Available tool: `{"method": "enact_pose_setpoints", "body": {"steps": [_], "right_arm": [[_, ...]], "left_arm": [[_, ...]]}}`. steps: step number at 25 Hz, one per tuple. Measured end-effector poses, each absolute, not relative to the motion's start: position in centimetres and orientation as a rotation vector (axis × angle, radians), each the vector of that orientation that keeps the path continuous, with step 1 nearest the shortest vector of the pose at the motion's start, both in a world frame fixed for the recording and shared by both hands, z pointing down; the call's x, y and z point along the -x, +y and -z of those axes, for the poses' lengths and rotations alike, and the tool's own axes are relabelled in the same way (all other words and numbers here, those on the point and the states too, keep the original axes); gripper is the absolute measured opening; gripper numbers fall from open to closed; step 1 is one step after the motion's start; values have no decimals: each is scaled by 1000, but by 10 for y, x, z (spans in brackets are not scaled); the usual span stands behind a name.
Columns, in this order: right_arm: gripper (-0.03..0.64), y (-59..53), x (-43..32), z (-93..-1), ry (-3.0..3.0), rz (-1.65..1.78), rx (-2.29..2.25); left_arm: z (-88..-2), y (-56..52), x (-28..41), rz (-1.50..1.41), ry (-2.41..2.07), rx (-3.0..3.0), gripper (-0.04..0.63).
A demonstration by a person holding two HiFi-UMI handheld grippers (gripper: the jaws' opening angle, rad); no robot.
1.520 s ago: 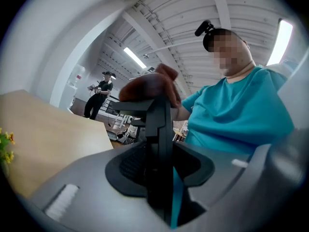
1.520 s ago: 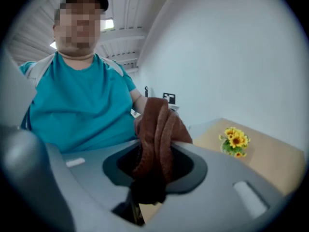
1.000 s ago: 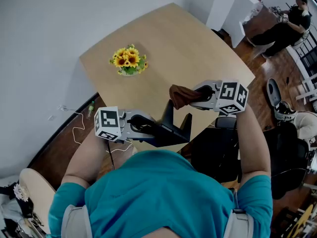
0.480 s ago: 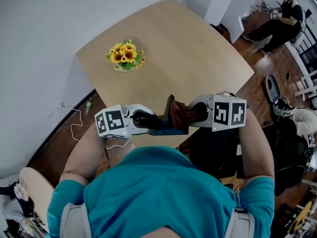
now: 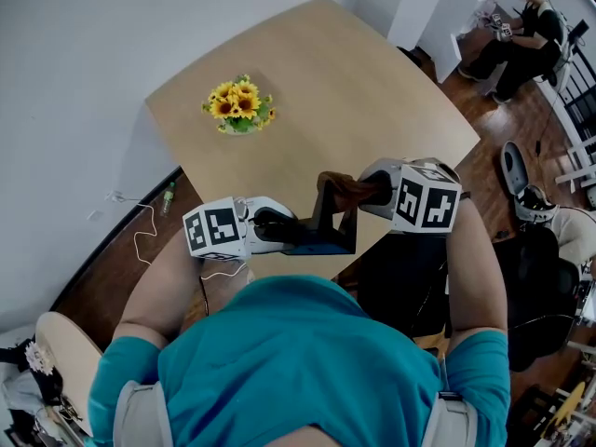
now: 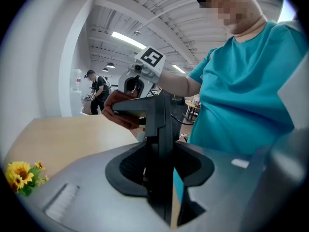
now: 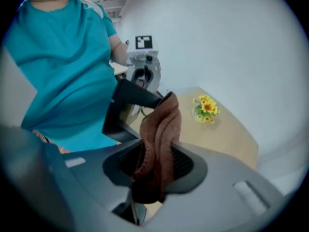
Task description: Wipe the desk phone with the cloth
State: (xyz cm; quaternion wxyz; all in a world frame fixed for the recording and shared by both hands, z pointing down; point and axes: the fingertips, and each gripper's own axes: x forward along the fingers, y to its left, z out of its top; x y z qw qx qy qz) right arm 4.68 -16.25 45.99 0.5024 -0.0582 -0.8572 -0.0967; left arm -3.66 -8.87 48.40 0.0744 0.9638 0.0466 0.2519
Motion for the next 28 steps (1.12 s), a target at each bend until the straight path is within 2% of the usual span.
{"method": "enact_pose_setpoints", "body": {"steps": [3,7,14,17,22,28], "right_arm": [[118,-144,-33,-436,-2163,252,181],[118,-135,-34,-459,-2139,191,259],[118,-209,-86,-487,-2181,11,-146],[118,-206,-86,-463,-2437,-133,-233],[118,-176,-52,-444,-2826,-303,-196],[114,-142,-7,-408,-3037,-67,-49]], "left_arm": [[-484,-95,42,-743,108,-2882,164],[-479,-97,44,-695,104,-2880,164],[-475,-98,42,-620,103,-2873,164],[-460,-102,50,-440,85,-2842,164],[-413,-124,68,82,97,-2648,164],[-400,-147,72,344,94,-2462,164]]}}
